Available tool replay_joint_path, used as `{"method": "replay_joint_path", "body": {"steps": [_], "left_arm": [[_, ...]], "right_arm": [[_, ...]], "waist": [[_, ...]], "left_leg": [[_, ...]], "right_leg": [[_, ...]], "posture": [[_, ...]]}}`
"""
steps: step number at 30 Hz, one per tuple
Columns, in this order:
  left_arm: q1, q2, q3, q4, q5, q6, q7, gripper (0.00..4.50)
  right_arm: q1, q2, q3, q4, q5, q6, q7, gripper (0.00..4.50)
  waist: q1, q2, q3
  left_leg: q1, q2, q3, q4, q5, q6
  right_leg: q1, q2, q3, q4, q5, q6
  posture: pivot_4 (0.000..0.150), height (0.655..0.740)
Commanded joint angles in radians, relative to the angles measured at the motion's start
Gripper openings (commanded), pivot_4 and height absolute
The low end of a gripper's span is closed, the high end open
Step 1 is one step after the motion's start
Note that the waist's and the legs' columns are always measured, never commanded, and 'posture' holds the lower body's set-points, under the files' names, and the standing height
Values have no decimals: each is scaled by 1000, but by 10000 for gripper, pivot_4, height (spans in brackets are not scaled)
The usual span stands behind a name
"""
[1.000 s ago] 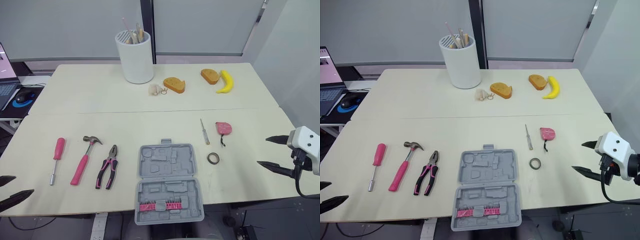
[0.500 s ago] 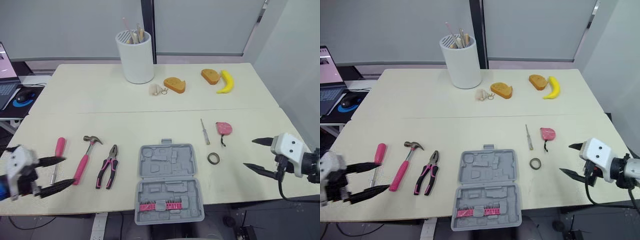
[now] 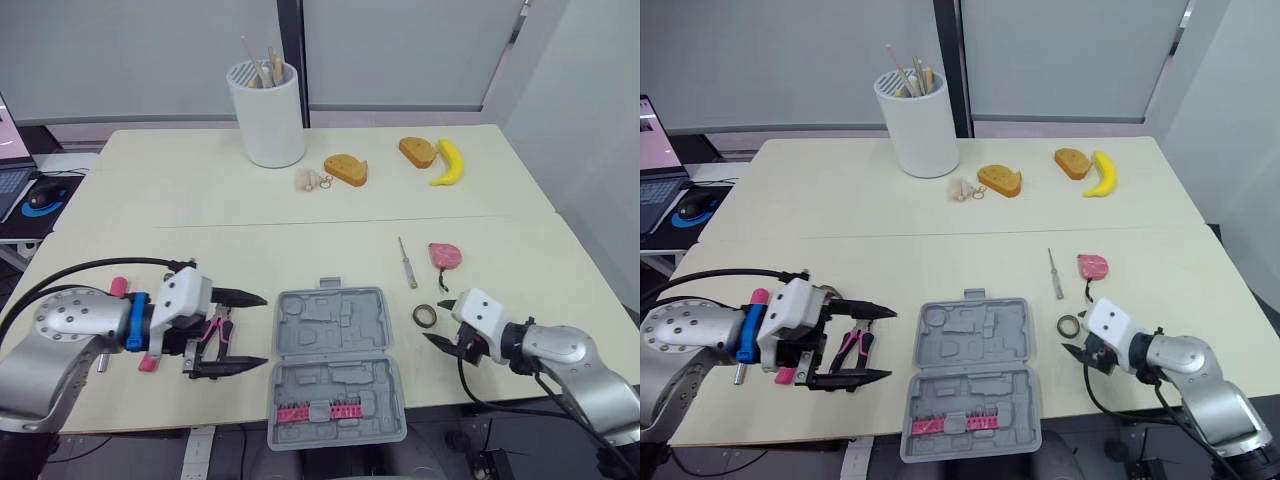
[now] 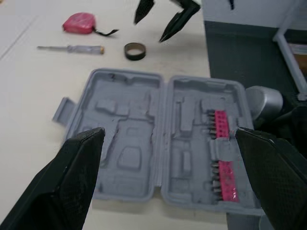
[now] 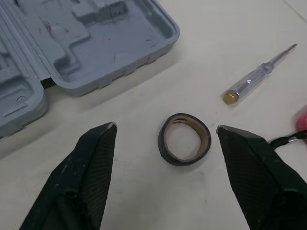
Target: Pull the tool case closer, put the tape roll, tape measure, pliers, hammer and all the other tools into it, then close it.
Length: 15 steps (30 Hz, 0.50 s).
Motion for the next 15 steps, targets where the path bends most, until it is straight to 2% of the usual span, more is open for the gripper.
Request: {"method": "replay_joint_path", "body": {"steps": [1, 15], "left_arm": [[-47, -19, -30, -74, -48, 23, 5, 45000], [-37, -37, -55, -63, -11, -29, -7, 45000]], "right_arm": [[-33, 27, 20, 15, -18, 37, -31, 35860], [-111, 61, 114, 121, -81, 29, -30, 35860]], "waist": [[1, 0, 0], [1, 0, 0]], "left_leg": [[0, 0, 0, 0, 0, 0], [1, 1, 0, 0, 0, 0]], "right_leg": [[0, 0, 0, 0, 0, 0], [0, 4, 1, 0, 1, -1]], "posture": [[1500, 7337], [1500, 7337]]}}
